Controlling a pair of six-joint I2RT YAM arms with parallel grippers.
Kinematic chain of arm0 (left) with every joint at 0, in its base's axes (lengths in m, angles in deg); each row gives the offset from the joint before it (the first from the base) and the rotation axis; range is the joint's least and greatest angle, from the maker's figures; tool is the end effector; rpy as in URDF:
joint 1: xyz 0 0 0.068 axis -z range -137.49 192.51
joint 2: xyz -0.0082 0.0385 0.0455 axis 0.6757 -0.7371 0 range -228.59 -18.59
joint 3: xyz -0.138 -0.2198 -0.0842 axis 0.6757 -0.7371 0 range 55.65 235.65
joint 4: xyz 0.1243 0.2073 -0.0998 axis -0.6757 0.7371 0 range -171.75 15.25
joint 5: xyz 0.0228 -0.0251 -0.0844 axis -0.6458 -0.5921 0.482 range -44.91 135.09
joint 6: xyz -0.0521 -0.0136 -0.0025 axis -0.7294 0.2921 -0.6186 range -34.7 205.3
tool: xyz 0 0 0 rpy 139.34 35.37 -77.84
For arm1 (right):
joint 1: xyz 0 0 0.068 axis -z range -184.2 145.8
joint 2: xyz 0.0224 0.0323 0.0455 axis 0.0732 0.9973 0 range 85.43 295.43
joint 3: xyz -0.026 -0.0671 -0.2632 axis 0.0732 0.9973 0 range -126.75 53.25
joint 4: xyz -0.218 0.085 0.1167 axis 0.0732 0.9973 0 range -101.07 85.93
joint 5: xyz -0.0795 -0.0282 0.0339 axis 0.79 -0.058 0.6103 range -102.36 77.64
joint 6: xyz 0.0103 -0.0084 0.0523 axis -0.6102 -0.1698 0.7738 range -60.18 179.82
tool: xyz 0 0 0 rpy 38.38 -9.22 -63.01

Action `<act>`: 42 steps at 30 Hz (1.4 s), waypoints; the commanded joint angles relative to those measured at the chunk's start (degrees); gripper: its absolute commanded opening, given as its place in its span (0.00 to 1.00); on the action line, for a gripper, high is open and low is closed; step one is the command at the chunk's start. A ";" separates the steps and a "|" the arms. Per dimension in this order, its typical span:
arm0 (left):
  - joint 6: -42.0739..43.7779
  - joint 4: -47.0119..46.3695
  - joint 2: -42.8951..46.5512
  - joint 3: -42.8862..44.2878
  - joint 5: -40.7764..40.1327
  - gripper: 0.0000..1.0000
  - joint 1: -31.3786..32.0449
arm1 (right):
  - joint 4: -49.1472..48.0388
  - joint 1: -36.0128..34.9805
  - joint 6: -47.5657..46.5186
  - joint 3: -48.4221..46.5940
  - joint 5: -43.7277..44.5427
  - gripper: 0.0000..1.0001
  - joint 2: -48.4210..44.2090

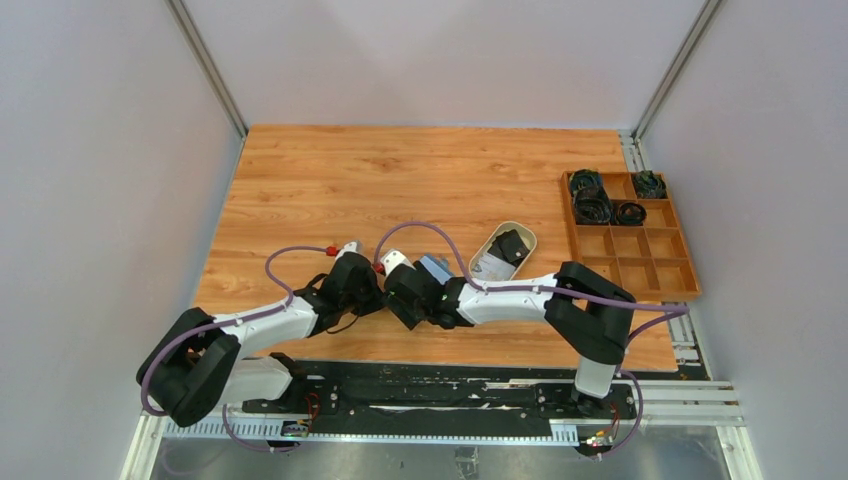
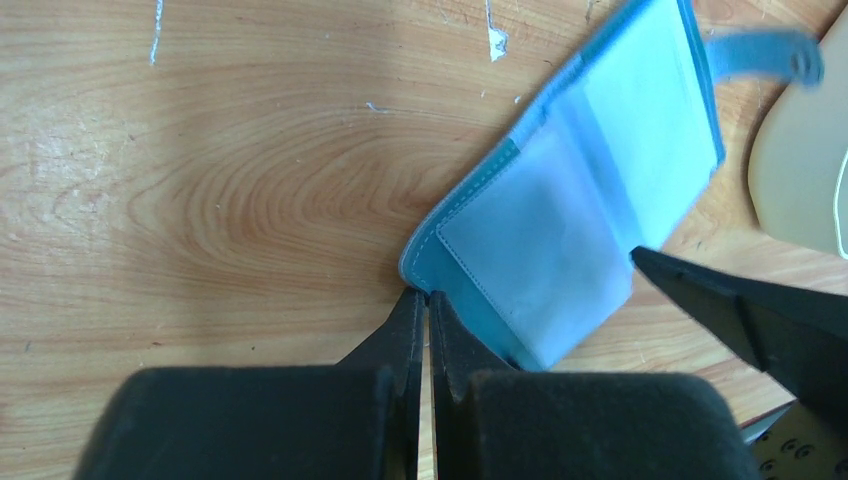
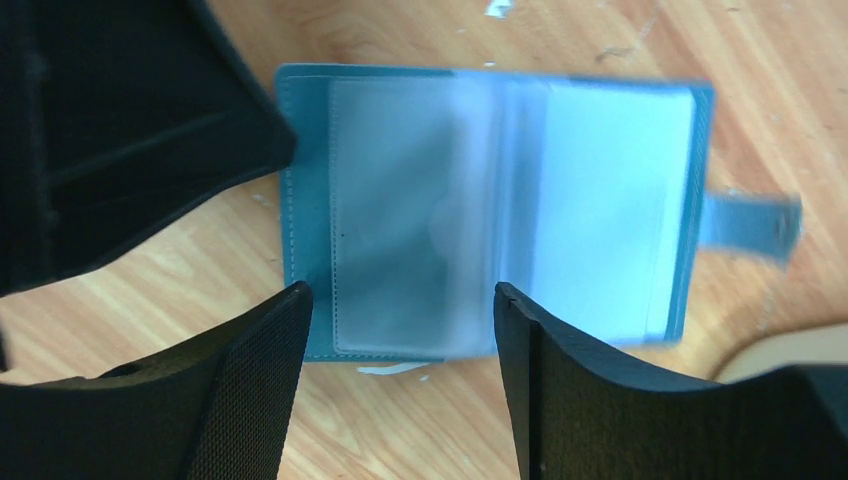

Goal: Take the credit cards out of the card holder

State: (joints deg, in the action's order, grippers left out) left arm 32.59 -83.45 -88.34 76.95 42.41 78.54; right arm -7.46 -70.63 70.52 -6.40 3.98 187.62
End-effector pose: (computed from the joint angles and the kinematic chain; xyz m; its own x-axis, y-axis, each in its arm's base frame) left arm 0.1717 -0.1228 0.1378 -0.8038 -0.3981 -0.4422 -0.1284 0.8417 -0.5244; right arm 0.1579 0.3366 0.1721 -0.4322 -0.5451 -0.7184 -0.7341 0.6753 -0.0708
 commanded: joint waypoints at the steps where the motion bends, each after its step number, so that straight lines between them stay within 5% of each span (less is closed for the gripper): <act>1: 1.12 5.29 -1.11 -1.79 0.47 0.00 0.00 | 4.97 0.65 -0.16 0.23 13.45 0.70 1.02; 42: 0.76 3.90 0.06 -2.79 1.32 0.00 0.05 | -1.25 8.17 -8.70 -9.50 14.56 0.70 5.50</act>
State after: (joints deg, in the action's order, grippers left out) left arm 32.79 -82.97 -87.23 76.21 43.44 78.59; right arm -7.91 -63.86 63.70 -13.44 18.71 191.82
